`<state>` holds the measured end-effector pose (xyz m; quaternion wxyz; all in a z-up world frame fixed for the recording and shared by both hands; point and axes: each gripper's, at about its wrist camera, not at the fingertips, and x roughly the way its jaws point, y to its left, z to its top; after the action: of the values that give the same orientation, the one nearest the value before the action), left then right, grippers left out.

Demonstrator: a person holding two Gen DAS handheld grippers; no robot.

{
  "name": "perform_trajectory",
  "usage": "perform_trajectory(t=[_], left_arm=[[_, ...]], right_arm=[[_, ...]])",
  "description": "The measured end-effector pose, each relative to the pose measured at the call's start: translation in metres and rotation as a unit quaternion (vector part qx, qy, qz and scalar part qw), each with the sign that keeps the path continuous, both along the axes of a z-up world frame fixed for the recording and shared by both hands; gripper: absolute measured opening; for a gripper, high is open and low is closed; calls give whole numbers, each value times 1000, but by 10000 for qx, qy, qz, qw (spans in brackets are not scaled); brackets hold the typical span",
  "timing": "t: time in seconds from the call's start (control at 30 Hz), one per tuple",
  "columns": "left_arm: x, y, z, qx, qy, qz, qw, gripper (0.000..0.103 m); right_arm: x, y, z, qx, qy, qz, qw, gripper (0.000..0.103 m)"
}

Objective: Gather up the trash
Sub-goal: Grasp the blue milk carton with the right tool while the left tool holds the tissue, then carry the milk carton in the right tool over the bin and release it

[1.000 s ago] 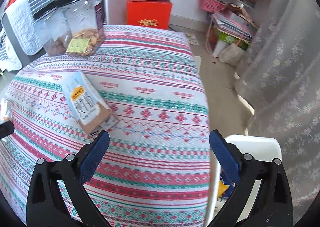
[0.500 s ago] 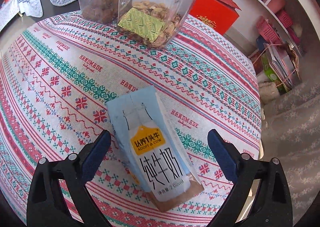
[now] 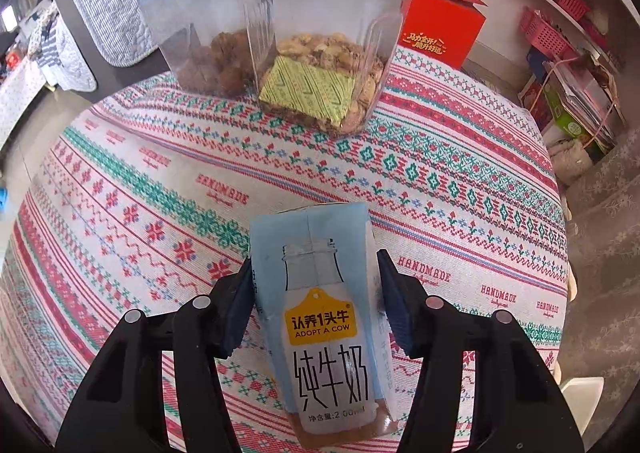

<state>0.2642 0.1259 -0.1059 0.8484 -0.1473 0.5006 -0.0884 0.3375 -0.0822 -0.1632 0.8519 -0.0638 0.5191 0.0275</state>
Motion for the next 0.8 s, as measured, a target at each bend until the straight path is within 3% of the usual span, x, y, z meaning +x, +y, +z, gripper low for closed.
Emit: perform_trajectory(t=[0.37,0.57,0.8], left_arm=[[-3,13,24,-38,-537,426,9976,28],[-11,9,43,7,-889,520,9947,28],[-21,-9,60,39,-1167,429,9922,28]], right_arm=[[-33,11,69,402,-962,3,9945,53],[-66,-9,99,651,-1339,17,9888,53],[-98,-36,114,755,-1575,-181,9845,53]])
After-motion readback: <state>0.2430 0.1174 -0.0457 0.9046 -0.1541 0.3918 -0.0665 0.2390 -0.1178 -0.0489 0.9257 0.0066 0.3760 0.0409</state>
